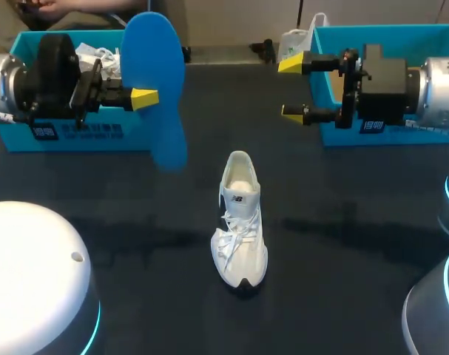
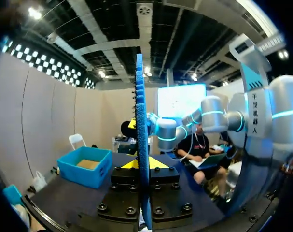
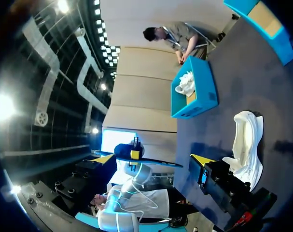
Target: Take the shoe out of the shoebox, open the shoe tongue, remove and reinsert the insole, then place the shoe into the shoebox
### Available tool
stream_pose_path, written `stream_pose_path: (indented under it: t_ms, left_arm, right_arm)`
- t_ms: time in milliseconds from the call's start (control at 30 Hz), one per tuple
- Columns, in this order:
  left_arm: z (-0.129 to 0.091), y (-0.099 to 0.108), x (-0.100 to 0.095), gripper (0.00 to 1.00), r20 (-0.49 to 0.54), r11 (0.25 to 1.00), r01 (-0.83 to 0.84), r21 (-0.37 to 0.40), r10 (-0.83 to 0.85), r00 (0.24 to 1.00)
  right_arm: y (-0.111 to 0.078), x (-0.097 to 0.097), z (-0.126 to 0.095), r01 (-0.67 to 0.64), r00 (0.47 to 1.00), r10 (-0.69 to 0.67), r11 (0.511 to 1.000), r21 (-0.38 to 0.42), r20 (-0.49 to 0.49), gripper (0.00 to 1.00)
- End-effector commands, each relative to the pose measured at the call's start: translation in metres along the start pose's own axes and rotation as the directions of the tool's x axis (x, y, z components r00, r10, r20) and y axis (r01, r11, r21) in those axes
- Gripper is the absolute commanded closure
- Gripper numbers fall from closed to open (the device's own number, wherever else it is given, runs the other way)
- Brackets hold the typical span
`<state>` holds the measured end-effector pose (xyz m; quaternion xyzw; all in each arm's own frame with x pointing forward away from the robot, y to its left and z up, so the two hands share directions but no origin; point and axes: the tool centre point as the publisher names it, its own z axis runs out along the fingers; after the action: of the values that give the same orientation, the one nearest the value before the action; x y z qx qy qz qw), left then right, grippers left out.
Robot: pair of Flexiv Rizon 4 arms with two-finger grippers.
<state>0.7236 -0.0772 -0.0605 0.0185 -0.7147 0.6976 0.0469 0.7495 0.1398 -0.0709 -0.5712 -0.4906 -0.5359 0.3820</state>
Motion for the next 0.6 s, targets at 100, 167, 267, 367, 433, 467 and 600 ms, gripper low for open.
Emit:
stream_pose_path:
  t_ms: [100, 167, 267, 367, 433, 467, 600]
  left_arm:
    - [0.0024, 0.0046, -0.0035, 1.0, -0.012, 0.655, 0.753, 0.061, -0.754, 0.657]
    - [0.003, 0.0053, -0.0035, 1.0, -0.005, 0.682, 0.73, 0.053, -0.731, 0.683]
    - [0.003, 0.0053, -0.0035, 1.0, -0.005, 0.682, 0.73, 0.053, -0.731, 0.683]
    - [0.003, 0.0053, -0.0035, 1.0, -0.005, 0.682, 0.73, 0.053, -0.731, 0.683]
    - [0.003, 0.0053, -0.0035, 1.0, -0.005, 0.682, 0.73, 0.053, -0.731, 0.683]
    - [0.003, 0.0053, -0.0035, 1.0, -0.005, 0.682, 0.73, 0.053, -0.731, 0.683]
    - [0.003, 0.0053, -0.0035, 1.0, -0.005, 0.682, 0.73, 0.053, -0.731, 0.683]
  right_arm:
    - [0.0003, 0.0, 0.0029, -0.001, 1.0, 0.001, 1.0, -0.002, 0.001, 0.0]
    - [0.0003, 0.0, 0.0029, -0.001, 1.0, 0.001, 1.0, -0.002, 0.001, 0.0]
    - [0.0003, 0.0, 0.0029, -0.001, 1.0, 0.001, 1.0, -0.002, 0.001, 0.0]
    - [0.0003, 0.0, 0.0029, -0.001, 1.0, 0.001, 1.0, -0.002, 0.001, 0.0]
    - [0.0003, 0.0, 0.0029, -0.001, 1.0, 0.001, 1.0, -0.002, 0.001, 0.0]
    - [0.0003, 0.0, 0.0029, -0.001, 1.0, 0.001, 1.0, -0.002, 0.001, 0.0]
    - [0.0003, 0.0, 0.0029, -0.001, 1.0, 0.001, 1.0, -0.002, 0.001, 0.0]
